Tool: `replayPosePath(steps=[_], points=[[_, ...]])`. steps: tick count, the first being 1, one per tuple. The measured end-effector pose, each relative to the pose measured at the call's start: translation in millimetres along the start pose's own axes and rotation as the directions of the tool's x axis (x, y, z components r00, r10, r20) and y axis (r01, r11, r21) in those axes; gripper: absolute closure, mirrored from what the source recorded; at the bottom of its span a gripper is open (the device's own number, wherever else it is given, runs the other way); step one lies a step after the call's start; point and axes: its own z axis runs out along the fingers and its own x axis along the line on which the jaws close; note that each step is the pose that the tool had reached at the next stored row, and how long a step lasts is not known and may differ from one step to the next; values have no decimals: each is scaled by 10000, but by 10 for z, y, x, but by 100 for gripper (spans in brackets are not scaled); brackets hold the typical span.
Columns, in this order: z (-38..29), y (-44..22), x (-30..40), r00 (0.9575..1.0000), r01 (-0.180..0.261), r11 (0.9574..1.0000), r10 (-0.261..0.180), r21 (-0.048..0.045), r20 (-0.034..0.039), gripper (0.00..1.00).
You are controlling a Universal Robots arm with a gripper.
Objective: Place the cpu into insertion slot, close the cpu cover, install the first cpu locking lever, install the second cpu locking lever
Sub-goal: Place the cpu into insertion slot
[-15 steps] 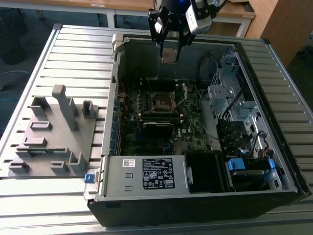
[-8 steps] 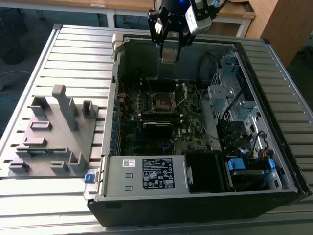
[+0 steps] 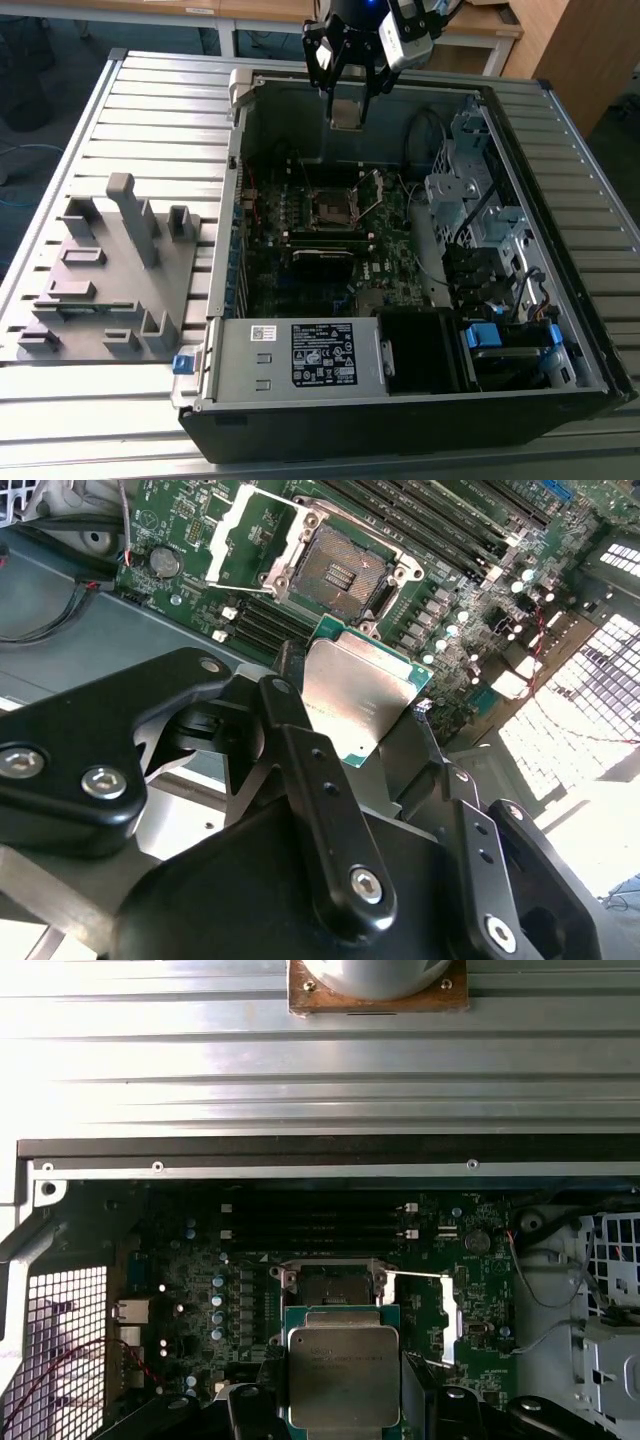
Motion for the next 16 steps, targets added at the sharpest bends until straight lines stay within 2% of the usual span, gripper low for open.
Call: replayPosePath(steps=[8, 16], points=[[0, 0, 0, 10000, 0, 10000, 0, 1, 1, 46], [41, -4, -1, 10000, 0, 10000, 0, 3, 0, 46]])
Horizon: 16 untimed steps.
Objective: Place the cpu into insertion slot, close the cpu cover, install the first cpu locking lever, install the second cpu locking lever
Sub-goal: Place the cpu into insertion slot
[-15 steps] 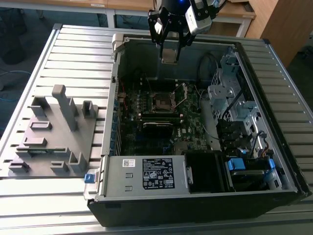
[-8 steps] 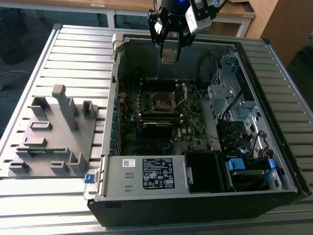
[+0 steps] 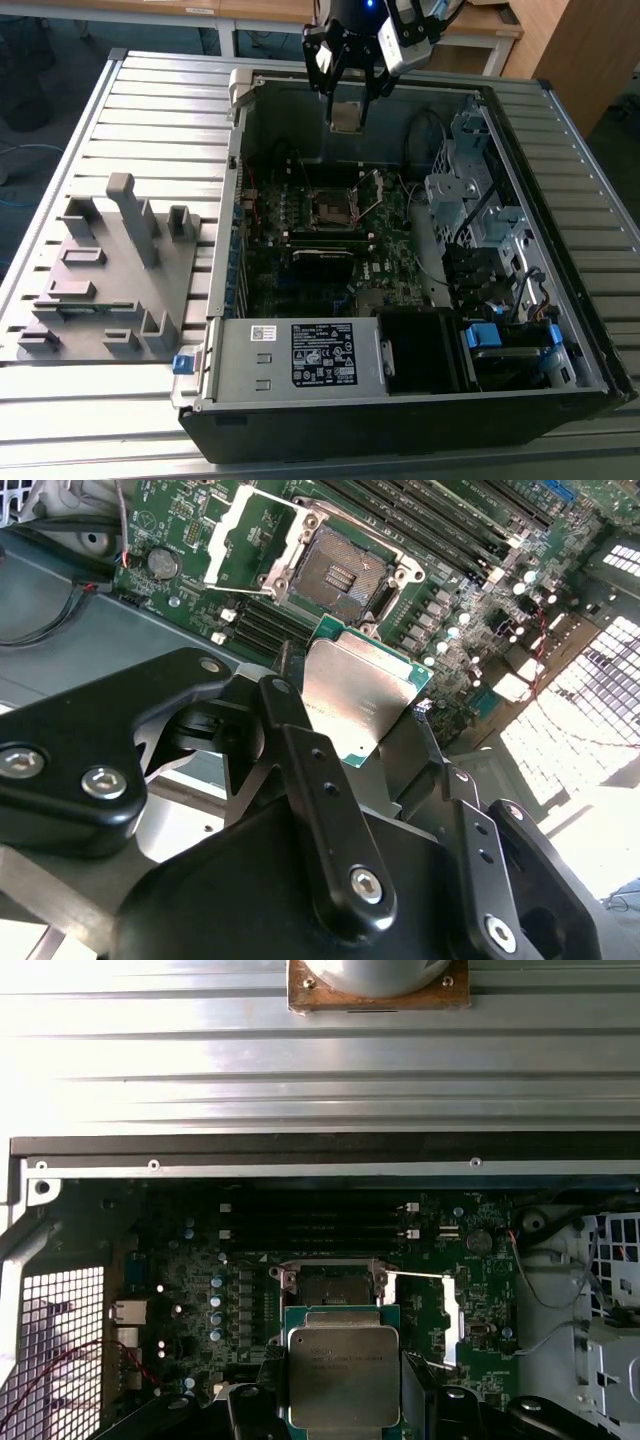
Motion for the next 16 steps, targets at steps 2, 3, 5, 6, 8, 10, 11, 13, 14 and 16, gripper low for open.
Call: replayPosePath(steps=[2, 3, 5, 6, 8, 10, 11, 13, 14, 16], points=[[0, 0, 0, 10000, 0, 10000, 0, 0, 0, 46], [1, 0, 0, 10000, 0, 10000, 0, -1, 0, 46], [9, -1, 0, 10000, 0, 10000, 0, -1, 0, 46], [17, -1, 0, 10000, 0, 10000, 0, -1, 1, 46], [17, -1, 0, 10000, 0, 10000, 0, -1, 0, 46], [22, -1, -1, 10000, 1, 10000, -1, -5, 2, 46], [27, -2, -1, 10000, 0, 10000, 0, -5, 2, 46], [37, -3, -1, 10000, 0, 10000, 0, -2, 1, 46], [42, -3, -1, 10000, 0, 10000, 0, -2, 1, 46], [44, -3, -1, 10000, 0, 10000, 0, 0, 0, 46]])
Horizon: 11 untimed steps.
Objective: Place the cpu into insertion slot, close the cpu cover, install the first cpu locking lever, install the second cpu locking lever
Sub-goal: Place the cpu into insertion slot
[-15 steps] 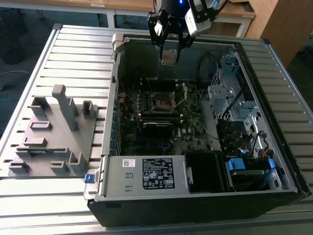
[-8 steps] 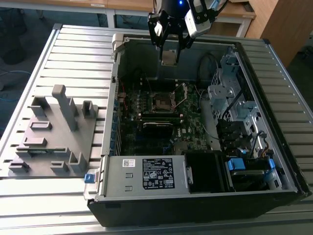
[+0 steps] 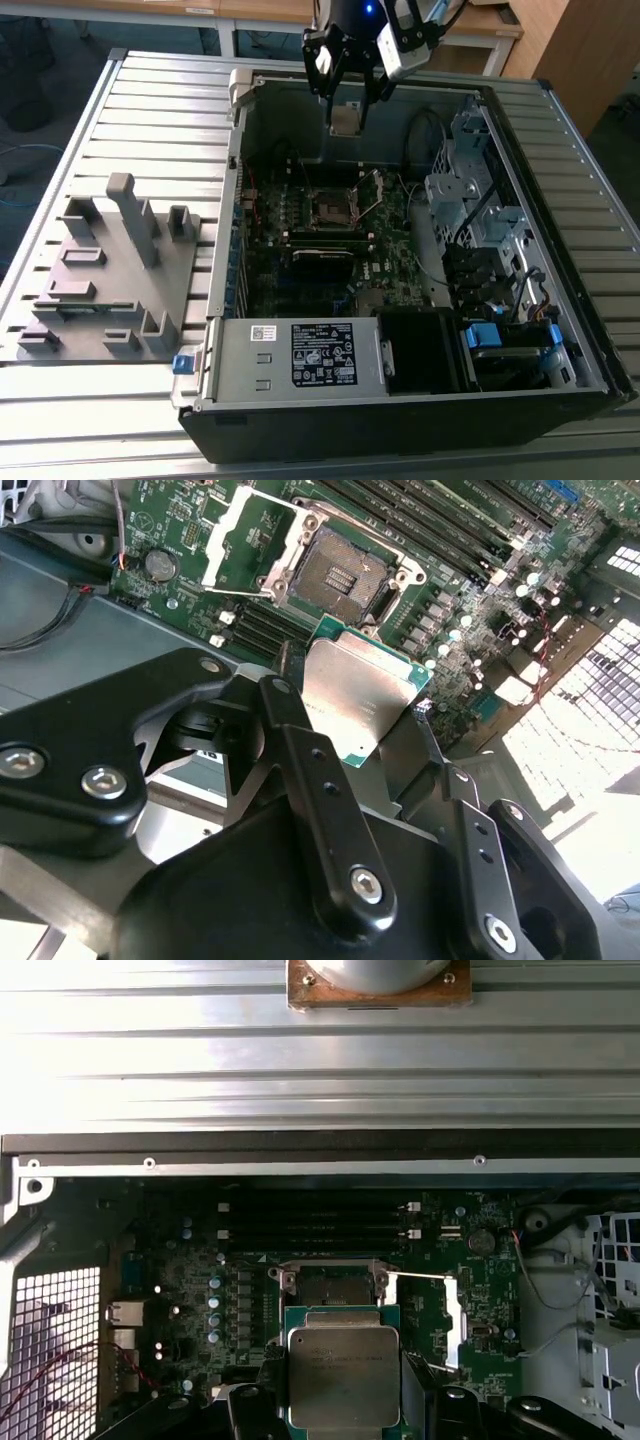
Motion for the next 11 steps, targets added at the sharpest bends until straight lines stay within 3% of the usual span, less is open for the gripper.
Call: replayPosePath(steps=[11], points=[[31, -3, 0, 10000, 1, 10000, -1, -3, 2, 46]])
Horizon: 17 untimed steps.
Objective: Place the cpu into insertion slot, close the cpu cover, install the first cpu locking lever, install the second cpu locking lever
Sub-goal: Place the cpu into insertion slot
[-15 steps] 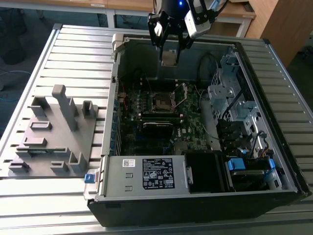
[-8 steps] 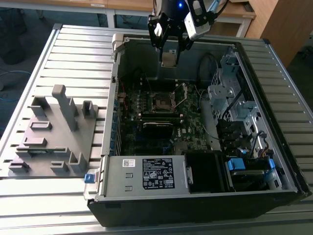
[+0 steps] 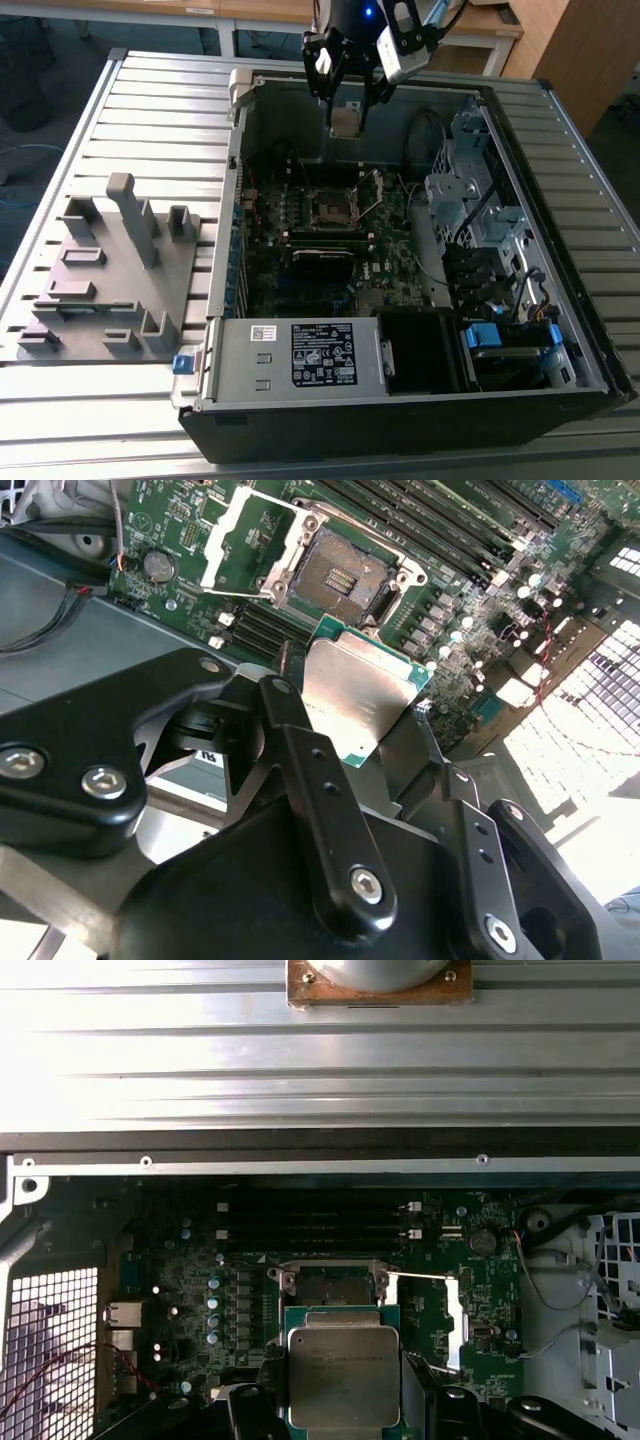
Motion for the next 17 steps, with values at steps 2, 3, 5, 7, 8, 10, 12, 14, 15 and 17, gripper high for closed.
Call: replayPosePath(steps=[2, 3, 5, 7, 8, 10, 12, 14, 15, 17], points=[[16, -1, 0, 10000, 0, 10000, 0, 1, 0, 46], [30, -2, -1, 10000, 0, 10000, 0, 1, 0, 46], [60, -5, -1, 10000, 0, 10000, 0, 1, -1, 46], [92, -8, -1, 10000, 0, 10000, 0, 2, -1, 46], [106, -9, -2, 10000, 0, 10000, 0, 1, -1, 46], [129, -10, -2, 10000, 3, 10000, -3, 1, -1, 46], [148, -12, -2, 10000, 10, 10000, -10, 1, -1, 46], [163, -13, -3, 10000, 15, 10000, -15, 1, -1, 46], [167, -14, -3, 10000, 16, 10000, -16, 2, -2, 46], [167, -14, -3, 10000, 17, 10000, -17, 5, -3, 46]])
